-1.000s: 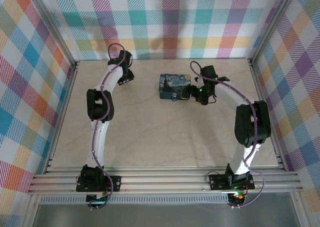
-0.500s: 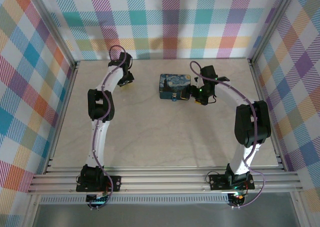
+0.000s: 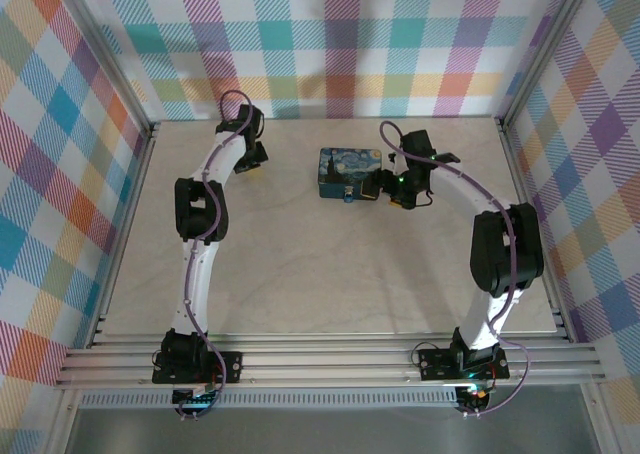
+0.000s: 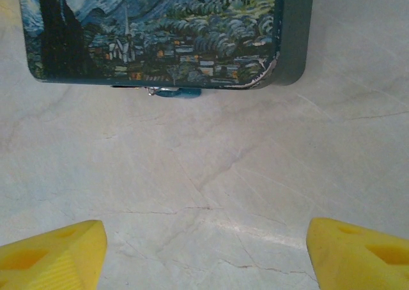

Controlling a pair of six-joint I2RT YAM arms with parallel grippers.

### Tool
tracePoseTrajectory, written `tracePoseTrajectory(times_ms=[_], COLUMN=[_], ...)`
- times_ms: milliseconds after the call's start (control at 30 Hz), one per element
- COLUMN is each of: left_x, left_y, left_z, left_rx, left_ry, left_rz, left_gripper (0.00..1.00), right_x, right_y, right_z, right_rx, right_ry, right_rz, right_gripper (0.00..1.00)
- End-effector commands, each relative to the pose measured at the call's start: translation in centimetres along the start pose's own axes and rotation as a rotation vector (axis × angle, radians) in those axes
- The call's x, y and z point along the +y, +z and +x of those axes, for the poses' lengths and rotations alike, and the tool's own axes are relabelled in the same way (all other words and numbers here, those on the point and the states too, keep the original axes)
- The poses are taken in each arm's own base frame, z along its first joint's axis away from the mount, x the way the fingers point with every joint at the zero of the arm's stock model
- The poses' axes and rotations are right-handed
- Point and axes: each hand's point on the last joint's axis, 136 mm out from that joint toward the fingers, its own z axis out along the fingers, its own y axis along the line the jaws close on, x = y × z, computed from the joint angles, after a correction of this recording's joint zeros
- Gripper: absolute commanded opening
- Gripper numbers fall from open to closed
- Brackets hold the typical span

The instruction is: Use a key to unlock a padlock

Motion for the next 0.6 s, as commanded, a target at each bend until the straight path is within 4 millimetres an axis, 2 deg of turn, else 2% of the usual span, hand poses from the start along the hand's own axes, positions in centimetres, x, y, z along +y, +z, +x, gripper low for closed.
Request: tracePoseTrajectory(times_ms=[0, 133, 267, 367, 433, 467, 533, 567], left_x=[-0.3, -0.5, -0.7, -1.0, -0.5, 0.0, 0.3, 0.3], left_y=[-4.3, -7.2, -9.7, -11.2, -11.5, -11.7, -11.5, -11.3], left_z=[-1.4, -1.1, 0.3, 1.7, 2.1, 1.8, 1.2, 0.8], left_rx=[-0.045, -0.068, -0.078, -0.084, -0.094, -0.106, -0.111, -0.107], left_ry=[0.014, 0.060, 0.095, 0.120, 0.099, 0.069, 0.030, 0.018], left_rz=[0.055, 0.086, 0.120, 0.147, 0.142, 0.126, 0.108, 0.098], left_gripper=[0.00, 0.00, 0.00, 0.00, 0.00, 0.04, 0.19, 0.22], right_x=[0.9, 1.0, 1.1, 1.3, 1.4, 1.5, 1.8, 2.0], right_y=[-1.1, -1.3, -1.4, -1.6, -1.7, -1.7, -1.9, -2.0], right_z=[0.3, 0.6, 1.1, 1.5, 1.7, 1.8, 2.1, 2.2], right_rx=[-0.014, -0.020, -0.020, -0.019, -0.018, -0.016, -0.014, -0.013], right_ry=[-0.015, -0.016, -0.014, -0.015, -0.016, -0.018, -0.023, -0.027], right_rz=[-0.018, -0.023, -0.025, -0.031, -0.036, -0.037, -0.041, -0.042], right_gripper=[0.82, 0.82, 0.82, 0.82, 0.82, 0.82, 0.82, 0.82])
